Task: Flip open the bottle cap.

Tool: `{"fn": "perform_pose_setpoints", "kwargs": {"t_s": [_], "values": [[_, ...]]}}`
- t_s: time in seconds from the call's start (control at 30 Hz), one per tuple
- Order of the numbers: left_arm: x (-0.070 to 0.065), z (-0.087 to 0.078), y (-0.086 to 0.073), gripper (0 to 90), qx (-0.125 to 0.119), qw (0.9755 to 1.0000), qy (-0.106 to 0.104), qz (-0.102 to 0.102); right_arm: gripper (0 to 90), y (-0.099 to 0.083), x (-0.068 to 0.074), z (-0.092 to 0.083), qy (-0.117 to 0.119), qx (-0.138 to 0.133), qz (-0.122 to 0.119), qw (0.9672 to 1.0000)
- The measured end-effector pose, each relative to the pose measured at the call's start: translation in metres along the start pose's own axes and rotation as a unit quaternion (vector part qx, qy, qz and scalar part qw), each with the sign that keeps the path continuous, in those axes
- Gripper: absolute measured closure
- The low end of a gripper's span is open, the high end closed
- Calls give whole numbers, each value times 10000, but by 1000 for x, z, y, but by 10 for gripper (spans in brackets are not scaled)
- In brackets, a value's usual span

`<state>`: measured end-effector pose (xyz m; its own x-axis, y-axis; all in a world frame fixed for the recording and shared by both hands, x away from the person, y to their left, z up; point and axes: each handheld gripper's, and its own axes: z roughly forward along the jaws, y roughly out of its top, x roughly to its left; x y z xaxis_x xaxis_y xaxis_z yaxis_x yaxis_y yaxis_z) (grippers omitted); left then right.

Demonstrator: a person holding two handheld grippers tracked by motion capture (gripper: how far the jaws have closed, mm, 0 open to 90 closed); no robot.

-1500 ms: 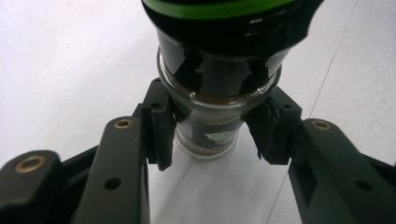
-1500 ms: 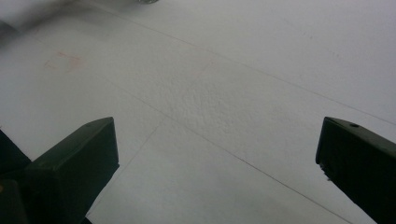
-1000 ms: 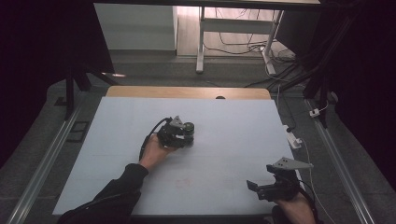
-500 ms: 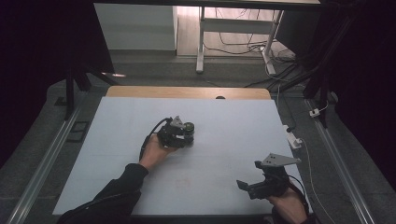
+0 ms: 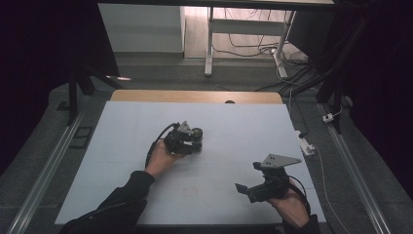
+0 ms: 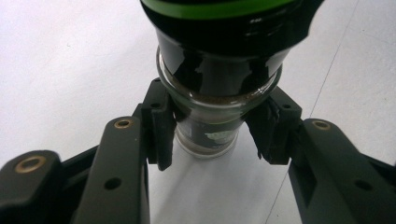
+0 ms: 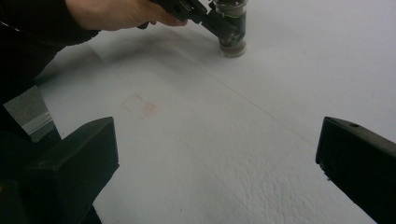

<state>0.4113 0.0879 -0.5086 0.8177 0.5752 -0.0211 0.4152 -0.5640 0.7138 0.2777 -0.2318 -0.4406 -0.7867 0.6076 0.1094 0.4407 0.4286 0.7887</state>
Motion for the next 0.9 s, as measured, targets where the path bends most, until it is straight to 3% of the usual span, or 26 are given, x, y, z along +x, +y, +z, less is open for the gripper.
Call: {"fn": "perform_pose_setpoints", "kwargs": {"t_s": [0.5, 0.63, 0.9], "values": [[0, 0, 0, 536, 1, 10000, 3, 11, 0, 22, -3, 27, 252, -98, -75, 9996], [0, 0, 0, 536, 8, 10000, 9, 14, 0, 30, -3, 34, 346, -164, 4, 9993], [0, 0, 0, 536, 13, 10000, 9, 19, 0, 42, -3, 51, 397, -16, 38, 9992]]}}
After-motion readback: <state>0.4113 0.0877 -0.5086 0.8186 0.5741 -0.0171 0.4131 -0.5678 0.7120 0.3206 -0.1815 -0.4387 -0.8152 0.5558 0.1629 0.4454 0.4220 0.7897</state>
